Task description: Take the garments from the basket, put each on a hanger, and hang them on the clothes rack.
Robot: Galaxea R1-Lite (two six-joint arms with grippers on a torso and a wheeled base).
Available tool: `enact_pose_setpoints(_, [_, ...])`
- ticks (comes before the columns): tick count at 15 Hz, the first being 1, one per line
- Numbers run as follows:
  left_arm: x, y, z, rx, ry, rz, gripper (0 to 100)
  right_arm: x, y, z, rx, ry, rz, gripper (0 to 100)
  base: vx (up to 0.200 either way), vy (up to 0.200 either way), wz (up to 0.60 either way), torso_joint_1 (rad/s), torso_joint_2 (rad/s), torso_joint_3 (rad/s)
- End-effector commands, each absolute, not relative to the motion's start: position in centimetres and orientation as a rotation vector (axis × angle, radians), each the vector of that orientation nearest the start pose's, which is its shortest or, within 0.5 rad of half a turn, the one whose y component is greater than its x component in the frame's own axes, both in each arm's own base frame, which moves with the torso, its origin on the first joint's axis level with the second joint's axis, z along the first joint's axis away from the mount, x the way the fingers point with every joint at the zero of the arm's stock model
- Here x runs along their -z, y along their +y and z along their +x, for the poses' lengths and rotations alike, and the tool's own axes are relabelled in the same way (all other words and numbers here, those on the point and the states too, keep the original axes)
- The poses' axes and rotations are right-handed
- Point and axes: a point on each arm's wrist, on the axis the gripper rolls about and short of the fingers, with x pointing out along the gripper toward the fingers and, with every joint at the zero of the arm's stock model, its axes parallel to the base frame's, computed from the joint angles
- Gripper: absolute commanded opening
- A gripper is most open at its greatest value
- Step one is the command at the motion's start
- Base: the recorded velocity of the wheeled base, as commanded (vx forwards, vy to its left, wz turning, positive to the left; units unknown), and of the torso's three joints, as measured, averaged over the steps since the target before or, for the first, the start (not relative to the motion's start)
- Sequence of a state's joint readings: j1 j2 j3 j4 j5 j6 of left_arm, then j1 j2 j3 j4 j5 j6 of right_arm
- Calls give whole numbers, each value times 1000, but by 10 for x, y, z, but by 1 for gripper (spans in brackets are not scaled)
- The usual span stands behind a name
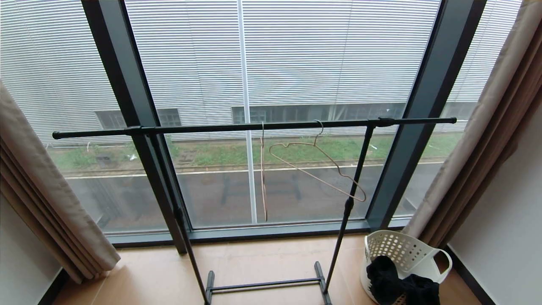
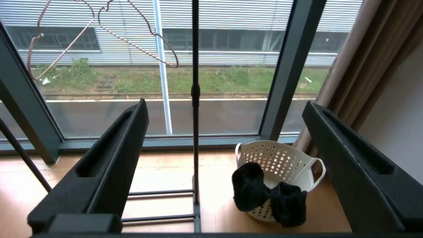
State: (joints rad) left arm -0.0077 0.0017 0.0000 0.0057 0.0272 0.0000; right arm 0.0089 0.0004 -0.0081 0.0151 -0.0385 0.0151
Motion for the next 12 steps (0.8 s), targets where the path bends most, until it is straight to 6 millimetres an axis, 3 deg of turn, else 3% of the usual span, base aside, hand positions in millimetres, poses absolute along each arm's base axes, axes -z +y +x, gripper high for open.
enact_pose_setpoints(1, [-75,1,-23,-18,9,3,100,-76,-1,-23,31,9,17,100,0,0,0,0,0,0])
enact_pose_setpoints(12, [-75,1,-23,-18,8,0,100,-76,-1,-23,29,11,-13,100,0,0,0,0,0,0])
